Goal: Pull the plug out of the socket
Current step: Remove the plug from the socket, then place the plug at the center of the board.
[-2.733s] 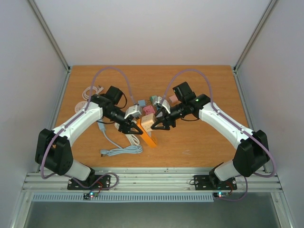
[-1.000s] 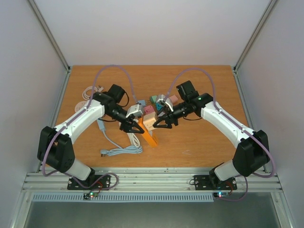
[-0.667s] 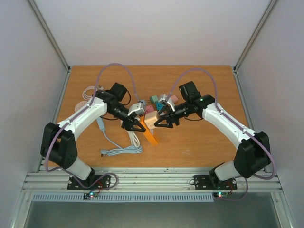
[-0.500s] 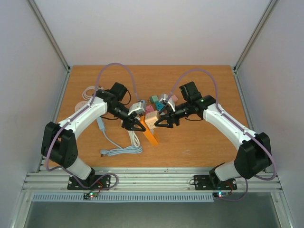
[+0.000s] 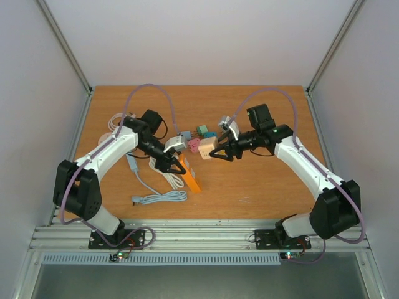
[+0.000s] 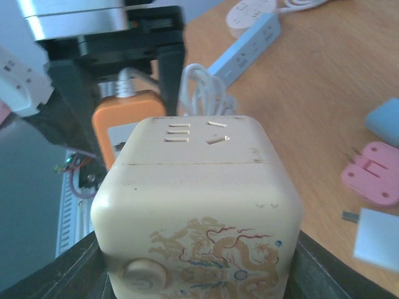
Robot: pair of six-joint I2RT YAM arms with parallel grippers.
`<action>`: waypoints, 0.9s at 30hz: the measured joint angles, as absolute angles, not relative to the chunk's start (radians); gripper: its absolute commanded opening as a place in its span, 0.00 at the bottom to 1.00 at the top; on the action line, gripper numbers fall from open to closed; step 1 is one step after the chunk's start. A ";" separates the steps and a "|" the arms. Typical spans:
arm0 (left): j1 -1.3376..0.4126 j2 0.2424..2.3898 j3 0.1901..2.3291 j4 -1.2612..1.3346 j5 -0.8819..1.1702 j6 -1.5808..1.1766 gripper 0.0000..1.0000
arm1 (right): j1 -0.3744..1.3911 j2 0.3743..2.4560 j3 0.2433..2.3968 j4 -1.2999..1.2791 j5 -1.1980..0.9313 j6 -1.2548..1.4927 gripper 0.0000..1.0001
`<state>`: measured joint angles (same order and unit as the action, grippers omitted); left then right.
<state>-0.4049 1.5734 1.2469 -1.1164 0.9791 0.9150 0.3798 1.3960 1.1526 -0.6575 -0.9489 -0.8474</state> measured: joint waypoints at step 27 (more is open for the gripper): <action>-0.263 1.474 1.032 -0.424 0.366 0.358 0.03 | -0.029 1.760 1.221 -0.570 -0.650 -0.442 0.01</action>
